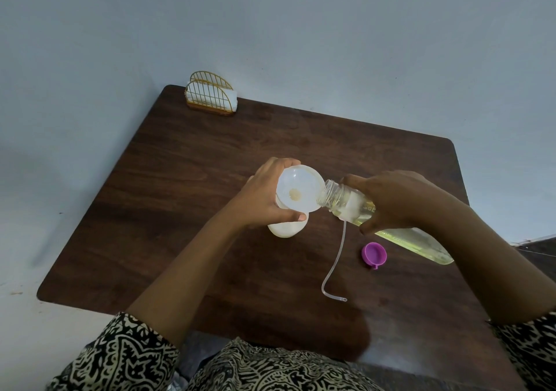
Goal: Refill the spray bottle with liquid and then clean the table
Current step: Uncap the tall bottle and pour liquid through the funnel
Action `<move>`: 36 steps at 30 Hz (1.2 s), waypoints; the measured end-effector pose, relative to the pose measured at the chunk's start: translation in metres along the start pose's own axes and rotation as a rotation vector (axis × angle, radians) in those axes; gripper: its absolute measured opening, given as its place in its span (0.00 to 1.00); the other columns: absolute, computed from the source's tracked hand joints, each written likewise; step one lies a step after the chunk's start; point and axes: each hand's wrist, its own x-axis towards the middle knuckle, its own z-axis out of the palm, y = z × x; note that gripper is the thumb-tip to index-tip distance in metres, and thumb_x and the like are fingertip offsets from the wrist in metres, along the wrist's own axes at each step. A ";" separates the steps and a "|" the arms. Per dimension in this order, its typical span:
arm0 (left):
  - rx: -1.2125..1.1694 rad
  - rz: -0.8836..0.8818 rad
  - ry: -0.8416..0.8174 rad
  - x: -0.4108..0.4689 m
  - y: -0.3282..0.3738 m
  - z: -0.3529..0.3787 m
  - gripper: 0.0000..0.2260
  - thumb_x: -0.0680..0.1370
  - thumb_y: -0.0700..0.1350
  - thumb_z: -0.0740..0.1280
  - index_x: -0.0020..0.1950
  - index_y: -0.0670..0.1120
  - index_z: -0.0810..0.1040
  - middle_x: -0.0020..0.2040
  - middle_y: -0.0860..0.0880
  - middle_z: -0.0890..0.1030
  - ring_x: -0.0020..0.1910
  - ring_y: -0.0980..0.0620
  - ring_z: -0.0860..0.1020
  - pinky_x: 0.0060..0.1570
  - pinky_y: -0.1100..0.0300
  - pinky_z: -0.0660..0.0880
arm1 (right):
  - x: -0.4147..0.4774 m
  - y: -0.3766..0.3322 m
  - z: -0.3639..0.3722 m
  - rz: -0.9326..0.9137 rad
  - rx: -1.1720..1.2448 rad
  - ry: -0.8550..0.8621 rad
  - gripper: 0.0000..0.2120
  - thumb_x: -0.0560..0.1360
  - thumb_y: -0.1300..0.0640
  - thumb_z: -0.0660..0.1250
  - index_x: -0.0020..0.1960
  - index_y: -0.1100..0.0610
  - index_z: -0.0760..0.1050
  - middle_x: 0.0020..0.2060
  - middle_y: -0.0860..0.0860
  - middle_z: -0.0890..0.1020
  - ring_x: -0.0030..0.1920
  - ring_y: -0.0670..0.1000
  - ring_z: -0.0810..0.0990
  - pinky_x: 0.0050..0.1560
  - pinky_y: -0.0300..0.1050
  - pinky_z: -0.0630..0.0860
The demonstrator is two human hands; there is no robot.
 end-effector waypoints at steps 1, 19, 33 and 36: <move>0.004 0.002 0.002 0.000 0.000 0.000 0.41 0.62 0.55 0.77 0.70 0.54 0.62 0.67 0.53 0.66 0.62 0.56 0.66 0.61 0.44 0.73 | 0.000 0.000 -0.001 0.001 -0.002 0.001 0.37 0.67 0.41 0.72 0.70 0.43 0.58 0.52 0.45 0.80 0.37 0.45 0.69 0.30 0.35 0.59; 0.019 0.008 0.011 0.001 0.000 0.000 0.40 0.64 0.52 0.79 0.71 0.53 0.62 0.68 0.53 0.66 0.62 0.57 0.65 0.61 0.46 0.74 | 0.001 0.001 -0.002 -0.009 -0.004 -0.023 0.36 0.67 0.41 0.72 0.70 0.44 0.59 0.48 0.44 0.78 0.35 0.42 0.67 0.30 0.35 0.60; 0.013 -0.006 -0.003 0.000 0.000 0.000 0.41 0.61 0.57 0.76 0.70 0.54 0.62 0.67 0.54 0.66 0.63 0.56 0.66 0.60 0.43 0.73 | 0.002 0.002 -0.001 -0.014 -0.006 -0.037 0.37 0.67 0.41 0.72 0.70 0.44 0.58 0.51 0.44 0.80 0.33 0.42 0.66 0.30 0.35 0.59; 0.010 -0.004 -0.004 0.000 0.000 0.000 0.41 0.60 0.58 0.75 0.70 0.54 0.62 0.66 0.55 0.66 0.63 0.55 0.67 0.60 0.43 0.73 | 0.002 0.002 -0.002 -0.014 -0.003 -0.043 0.37 0.67 0.41 0.72 0.70 0.44 0.58 0.51 0.44 0.79 0.34 0.42 0.66 0.30 0.35 0.59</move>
